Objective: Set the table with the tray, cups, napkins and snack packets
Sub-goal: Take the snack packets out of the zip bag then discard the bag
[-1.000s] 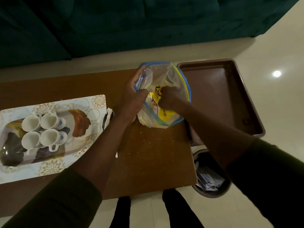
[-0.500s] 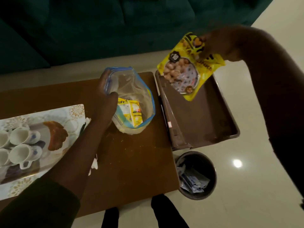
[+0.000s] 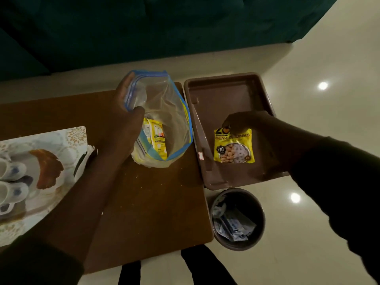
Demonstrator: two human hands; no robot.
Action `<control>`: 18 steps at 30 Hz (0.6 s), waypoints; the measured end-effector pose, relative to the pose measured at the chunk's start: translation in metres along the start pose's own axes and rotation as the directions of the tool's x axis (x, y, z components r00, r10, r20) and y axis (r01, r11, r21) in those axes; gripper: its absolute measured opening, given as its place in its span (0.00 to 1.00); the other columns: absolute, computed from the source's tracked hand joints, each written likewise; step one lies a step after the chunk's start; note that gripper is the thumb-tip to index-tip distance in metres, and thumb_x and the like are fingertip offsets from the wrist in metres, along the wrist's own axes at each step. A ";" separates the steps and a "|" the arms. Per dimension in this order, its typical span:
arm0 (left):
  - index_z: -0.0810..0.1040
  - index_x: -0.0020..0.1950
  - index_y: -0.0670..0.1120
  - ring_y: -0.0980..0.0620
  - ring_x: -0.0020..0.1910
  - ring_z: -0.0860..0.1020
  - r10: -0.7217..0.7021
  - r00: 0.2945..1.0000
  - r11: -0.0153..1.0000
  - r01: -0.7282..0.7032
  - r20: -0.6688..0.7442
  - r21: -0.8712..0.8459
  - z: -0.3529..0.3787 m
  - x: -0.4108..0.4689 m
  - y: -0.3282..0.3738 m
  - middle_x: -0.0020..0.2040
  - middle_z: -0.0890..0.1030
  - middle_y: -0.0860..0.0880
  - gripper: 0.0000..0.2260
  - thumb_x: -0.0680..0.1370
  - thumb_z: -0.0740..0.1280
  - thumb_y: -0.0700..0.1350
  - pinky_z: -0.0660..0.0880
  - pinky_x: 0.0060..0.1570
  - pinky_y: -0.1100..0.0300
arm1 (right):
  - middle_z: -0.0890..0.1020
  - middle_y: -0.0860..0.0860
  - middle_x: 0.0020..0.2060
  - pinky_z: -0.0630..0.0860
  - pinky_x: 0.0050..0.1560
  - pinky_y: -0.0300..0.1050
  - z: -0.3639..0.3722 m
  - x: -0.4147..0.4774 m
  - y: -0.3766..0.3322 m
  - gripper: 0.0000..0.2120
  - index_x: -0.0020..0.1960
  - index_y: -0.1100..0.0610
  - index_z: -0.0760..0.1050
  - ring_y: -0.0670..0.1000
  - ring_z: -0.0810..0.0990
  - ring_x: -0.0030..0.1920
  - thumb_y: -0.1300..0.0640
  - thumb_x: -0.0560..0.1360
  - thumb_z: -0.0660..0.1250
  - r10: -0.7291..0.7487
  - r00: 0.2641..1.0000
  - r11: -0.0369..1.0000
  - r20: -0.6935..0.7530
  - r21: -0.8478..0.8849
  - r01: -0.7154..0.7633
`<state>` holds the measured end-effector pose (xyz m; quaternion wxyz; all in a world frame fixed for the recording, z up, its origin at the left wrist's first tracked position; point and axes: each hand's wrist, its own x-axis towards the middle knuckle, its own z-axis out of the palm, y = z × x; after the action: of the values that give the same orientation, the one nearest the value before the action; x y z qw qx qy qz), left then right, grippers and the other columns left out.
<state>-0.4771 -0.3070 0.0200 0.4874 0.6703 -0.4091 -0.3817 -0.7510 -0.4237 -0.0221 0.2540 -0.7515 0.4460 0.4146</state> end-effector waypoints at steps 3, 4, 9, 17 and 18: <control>0.67 0.74 0.55 0.56 0.67 0.74 -0.015 1.000 1.000 0.015 0.001 -0.008 0.003 0.000 -0.003 0.73 0.70 0.52 0.34 0.70 0.60 0.30 0.76 0.62 0.57 | 0.75 0.57 0.66 0.73 0.58 0.46 0.008 0.027 -0.001 0.23 0.70 0.56 0.71 0.58 0.75 0.64 0.63 0.74 0.64 -0.043 0.996 0.999 -0.072 -0.001 0.043; 0.67 0.74 0.54 0.58 0.65 0.75 -0.013 1.000 1.000 0.013 0.003 -0.005 0.004 0.001 -0.003 0.72 0.71 0.52 0.34 0.70 0.59 0.31 0.77 0.60 0.58 | 0.75 0.57 0.66 0.74 0.59 0.47 0.011 0.034 -0.001 0.23 0.69 0.56 0.71 0.59 0.75 0.63 0.62 0.74 0.64 -0.054 0.993 0.999 -0.102 0.000 0.054; 0.69 0.72 0.59 0.65 0.52 0.80 -0.012 1.000 1.000 0.012 -0.002 -0.016 0.011 0.003 0.000 0.70 0.74 0.57 0.34 0.69 0.60 0.33 0.77 0.40 0.67 | 0.72 0.60 0.67 0.71 0.62 0.49 0.031 0.052 0.004 0.28 0.72 0.57 0.65 0.60 0.71 0.67 0.62 0.73 0.67 -0.019 0.979 0.996 -0.202 0.085 0.037; 0.69 0.72 0.56 0.48 0.66 0.75 -0.014 1.000 0.999 0.013 -0.027 -0.045 0.017 0.002 0.008 0.71 0.72 0.54 0.34 0.71 0.59 0.28 0.77 0.55 0.62 | 0.83 0.53 0.34 0.68 0.33 0.26 -0.065 -0.026 -0.059 0.09 0.38 0.56 0.77 0.36 0.79 0.31 0.67 0.67 0.62 0.043 0.461 0.654 -0.886 0.374 0.658; 0.69 0.71 0.56 0.50 0.66 0.76 -0.026 0.999 0.999 0.025 -0.027 -0.043 0.019 0.000 0.009 0.70 0.73 0.55 0.34 0.71 0.59 0.27 0.76 0.57 0.59 | 0.82 0.50 0.30 0.72 0.33 0.29 -0.075 -0.041 -0.078 0.10 0.35 0.53 0.75 0.38 0.78 0.28 0.67 0.65 0.61 0.033 0.465 0.533 -0.884 0.410 0.740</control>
<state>-0.4957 -0.3148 0.0241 0.5022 0.6701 -0.3858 -0.3872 -0.6635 -0.4244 0.0531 0.3990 -0.7494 0.4455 -0.2842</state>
